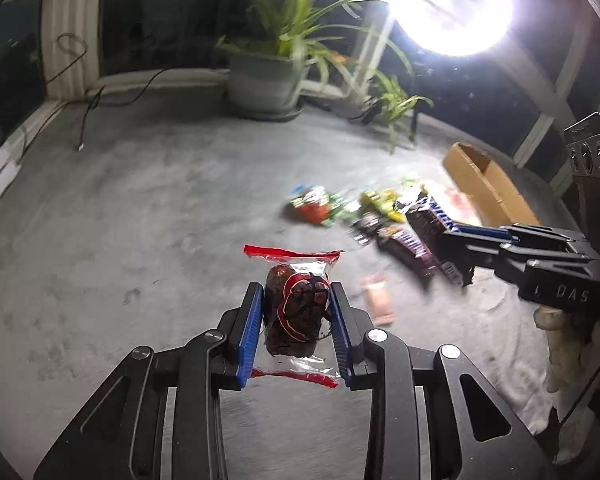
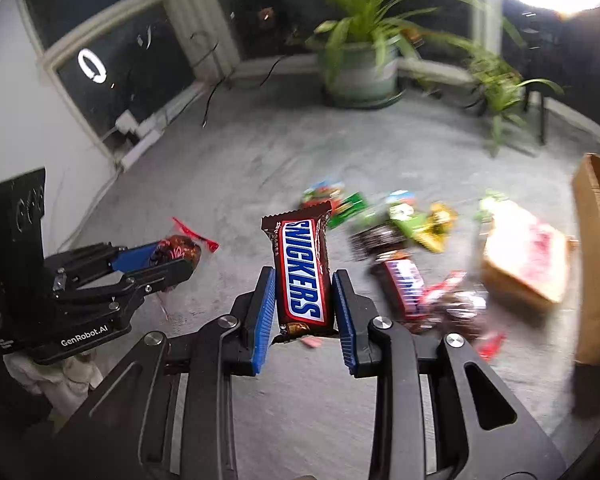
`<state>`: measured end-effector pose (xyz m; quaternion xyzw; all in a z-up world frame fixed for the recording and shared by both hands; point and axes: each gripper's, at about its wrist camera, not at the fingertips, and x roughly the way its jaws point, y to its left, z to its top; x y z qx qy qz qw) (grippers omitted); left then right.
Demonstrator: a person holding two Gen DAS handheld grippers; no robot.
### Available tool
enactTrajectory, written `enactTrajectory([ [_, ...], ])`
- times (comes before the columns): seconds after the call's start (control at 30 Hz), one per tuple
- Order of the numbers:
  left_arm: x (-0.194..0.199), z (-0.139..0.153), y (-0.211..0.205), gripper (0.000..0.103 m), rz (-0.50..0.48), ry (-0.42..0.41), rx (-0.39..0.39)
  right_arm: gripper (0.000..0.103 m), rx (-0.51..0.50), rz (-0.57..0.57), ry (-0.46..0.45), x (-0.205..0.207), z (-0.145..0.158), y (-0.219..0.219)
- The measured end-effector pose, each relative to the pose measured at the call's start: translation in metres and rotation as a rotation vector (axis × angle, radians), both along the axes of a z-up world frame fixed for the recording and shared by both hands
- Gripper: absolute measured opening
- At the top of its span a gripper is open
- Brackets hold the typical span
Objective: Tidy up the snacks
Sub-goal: 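Carry both snacks to the cardboard box and open both tools to drop them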
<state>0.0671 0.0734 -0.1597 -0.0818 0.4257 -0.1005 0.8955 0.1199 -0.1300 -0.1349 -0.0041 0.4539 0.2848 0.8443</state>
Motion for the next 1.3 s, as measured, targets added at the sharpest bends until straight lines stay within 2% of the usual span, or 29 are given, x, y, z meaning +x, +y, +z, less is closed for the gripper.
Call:
enactTrajectory([
  [0.3,0.013,0.020,-0.070,0.031,-0.094,-0.062,-0.035,0.030,-0.013,-0.153,-0.080,-0.001,0.035,-0.111],
  [0.63,0.039,0.034,-0.157,0.031,-0.189,-0.102,-0.064,0.030,-0.039,-0.309,-0.097,0.011,0.042,-0.225],
  [1.0,0.073,0.033,-0.247,0.031,-0.261,-0.102,-0.105,0.030,-0.103,-0.405,-0.105,0.033,0.030,-0.297],
  [1.3,0.100,0.024,-0.316,0.031,-0.361,-0.065,-0.092,0.030,-0.137,-0.456,-0.036,0.059,-0.002,-0.326],
])
